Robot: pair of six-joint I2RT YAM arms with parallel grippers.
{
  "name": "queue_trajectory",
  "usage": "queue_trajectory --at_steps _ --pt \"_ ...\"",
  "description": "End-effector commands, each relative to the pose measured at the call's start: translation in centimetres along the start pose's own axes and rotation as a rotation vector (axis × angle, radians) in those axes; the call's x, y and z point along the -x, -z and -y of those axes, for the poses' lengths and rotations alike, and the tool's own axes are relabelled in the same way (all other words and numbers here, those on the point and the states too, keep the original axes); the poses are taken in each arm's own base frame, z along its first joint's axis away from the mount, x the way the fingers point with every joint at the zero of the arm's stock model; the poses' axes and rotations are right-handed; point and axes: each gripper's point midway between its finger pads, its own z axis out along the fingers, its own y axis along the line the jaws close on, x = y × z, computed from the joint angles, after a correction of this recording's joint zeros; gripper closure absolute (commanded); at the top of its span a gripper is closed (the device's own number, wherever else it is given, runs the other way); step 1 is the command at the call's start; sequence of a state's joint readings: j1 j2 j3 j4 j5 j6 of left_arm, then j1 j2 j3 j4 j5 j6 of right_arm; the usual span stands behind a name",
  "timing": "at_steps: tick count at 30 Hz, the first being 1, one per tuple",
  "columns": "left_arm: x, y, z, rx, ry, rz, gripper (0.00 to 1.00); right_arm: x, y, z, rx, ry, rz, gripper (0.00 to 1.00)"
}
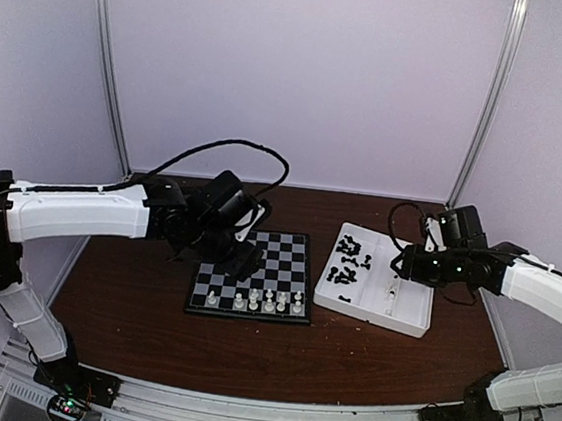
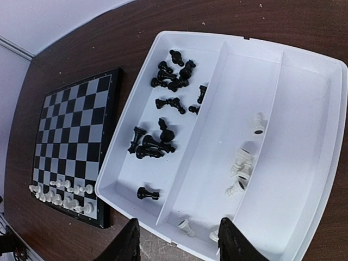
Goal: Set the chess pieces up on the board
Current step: Pick up the chess piece from the storage box.
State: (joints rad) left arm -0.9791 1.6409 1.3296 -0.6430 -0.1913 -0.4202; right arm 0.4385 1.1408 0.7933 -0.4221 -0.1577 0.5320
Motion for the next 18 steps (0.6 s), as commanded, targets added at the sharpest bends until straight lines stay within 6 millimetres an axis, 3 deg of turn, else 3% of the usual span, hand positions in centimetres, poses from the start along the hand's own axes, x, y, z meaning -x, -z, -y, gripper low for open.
queue_trajectory --at_steps 1,7,18 --pt "1.8 1.3 -1.8 0.087 0.042 0.144 0.29 0.1 -0.3 1.4 -0.086 -0.045 -0.017 0.54" --pt "1.9 2.3 -4.4 0.215 0.07 0.194 0.04 0.0 -2.2 2.0 -0.149 -0.065 -0.072 0.57" --pt "2.3 3.0 -4.5 0.19 0.082 0.295 0.02 0.4 -4.6 3.1 -0.252 -0.201 -0.086 0.62"
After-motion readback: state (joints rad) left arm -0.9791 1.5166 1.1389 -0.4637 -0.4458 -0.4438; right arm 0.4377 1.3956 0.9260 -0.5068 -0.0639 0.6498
